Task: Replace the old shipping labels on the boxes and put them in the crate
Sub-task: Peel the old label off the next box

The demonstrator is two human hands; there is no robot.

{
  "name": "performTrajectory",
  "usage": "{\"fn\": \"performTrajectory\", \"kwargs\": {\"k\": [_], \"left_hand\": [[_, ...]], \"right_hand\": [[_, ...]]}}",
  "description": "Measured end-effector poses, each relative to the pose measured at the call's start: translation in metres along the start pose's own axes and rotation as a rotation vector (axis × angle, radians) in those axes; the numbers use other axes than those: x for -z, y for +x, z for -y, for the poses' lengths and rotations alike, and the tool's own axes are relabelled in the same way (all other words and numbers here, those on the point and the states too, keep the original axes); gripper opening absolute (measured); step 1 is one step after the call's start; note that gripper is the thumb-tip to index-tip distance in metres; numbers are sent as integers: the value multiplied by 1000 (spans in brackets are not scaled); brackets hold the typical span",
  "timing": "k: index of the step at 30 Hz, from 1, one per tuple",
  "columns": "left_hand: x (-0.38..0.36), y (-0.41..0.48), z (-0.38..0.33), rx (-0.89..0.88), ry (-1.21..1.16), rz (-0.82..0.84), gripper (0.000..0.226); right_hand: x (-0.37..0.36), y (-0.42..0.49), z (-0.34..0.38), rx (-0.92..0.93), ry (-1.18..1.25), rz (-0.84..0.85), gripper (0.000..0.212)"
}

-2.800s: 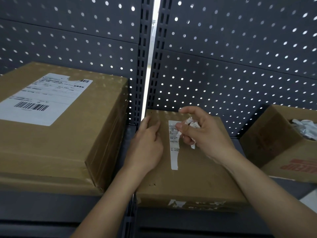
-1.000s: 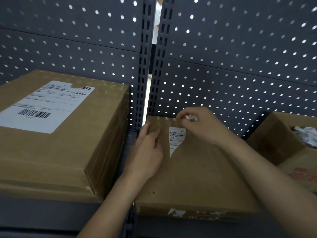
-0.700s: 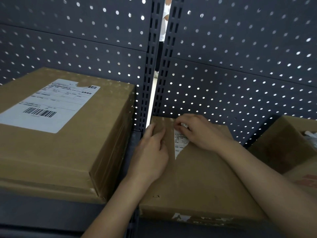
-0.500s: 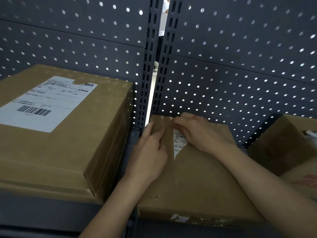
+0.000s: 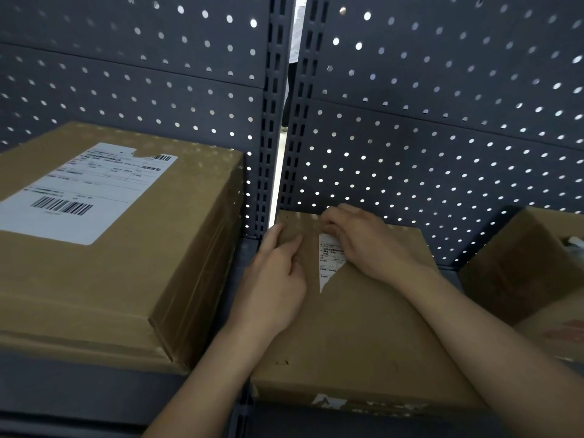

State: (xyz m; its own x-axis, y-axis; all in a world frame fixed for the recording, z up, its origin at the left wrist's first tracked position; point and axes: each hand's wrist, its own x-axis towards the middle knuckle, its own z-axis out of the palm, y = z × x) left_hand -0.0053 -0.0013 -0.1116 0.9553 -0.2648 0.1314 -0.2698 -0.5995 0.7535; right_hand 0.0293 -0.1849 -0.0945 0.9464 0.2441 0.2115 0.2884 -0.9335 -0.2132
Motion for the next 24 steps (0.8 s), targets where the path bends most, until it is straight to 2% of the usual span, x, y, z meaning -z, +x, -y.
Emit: {"fn": "performTrajectory", "kwargs": {"k": [6,18,24], "left_hand": [[0,0,0,5,6,1,48],[-2,1,1,2,10,-8,48],[-3,1,2,7,13,-11,47]], "right_hand": [[-2,-1,-3,6,87,-48,13],[-4,1,-2,4,40,-24,12],[-8,7,1,-1,-92,-6,14]]}}
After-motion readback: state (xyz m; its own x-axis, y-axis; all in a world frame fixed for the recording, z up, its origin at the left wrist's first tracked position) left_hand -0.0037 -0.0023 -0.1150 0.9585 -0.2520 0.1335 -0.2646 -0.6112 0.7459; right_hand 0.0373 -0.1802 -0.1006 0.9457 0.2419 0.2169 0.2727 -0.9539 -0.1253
